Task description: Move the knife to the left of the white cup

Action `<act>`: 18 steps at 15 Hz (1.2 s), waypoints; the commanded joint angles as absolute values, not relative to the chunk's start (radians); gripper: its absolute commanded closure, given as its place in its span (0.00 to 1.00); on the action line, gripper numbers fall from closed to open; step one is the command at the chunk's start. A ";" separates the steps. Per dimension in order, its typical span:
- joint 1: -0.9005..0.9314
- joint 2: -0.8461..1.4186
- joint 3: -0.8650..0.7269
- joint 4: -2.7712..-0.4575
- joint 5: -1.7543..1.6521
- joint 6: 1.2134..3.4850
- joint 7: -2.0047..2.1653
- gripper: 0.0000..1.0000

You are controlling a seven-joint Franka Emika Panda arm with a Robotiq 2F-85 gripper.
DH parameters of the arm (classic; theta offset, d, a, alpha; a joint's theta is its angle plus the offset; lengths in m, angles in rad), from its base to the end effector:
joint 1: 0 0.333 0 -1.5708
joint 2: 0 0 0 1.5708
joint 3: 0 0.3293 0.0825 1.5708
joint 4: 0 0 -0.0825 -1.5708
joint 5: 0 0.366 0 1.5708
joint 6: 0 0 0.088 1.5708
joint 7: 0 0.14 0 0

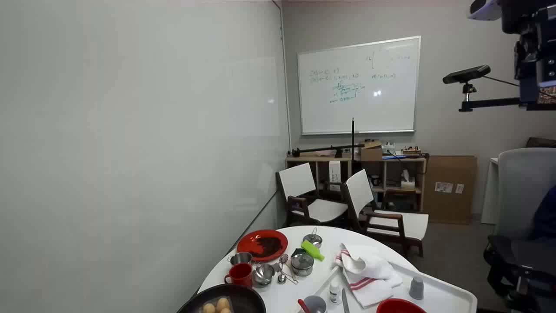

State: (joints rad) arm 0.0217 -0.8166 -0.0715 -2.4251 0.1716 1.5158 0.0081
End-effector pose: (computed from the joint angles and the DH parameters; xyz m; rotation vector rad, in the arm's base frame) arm 0.2606 0.0067 0.5425 -2.9136 0.0460 0.1341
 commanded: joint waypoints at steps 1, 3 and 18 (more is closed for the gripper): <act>0.001 -0.814 -0.058 -2.422 0.180 1.512 -0.003 0.00; 0.001 -0.814 -0.058 -2.421 0.180 1.512 -0.003 0.00; -0.076 -0.802 0.060 -2.662 0.150 2.072 0.190 0.00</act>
State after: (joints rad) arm -0.0518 -0.8108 0.0173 -2.5874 0.1702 1.9281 0.1342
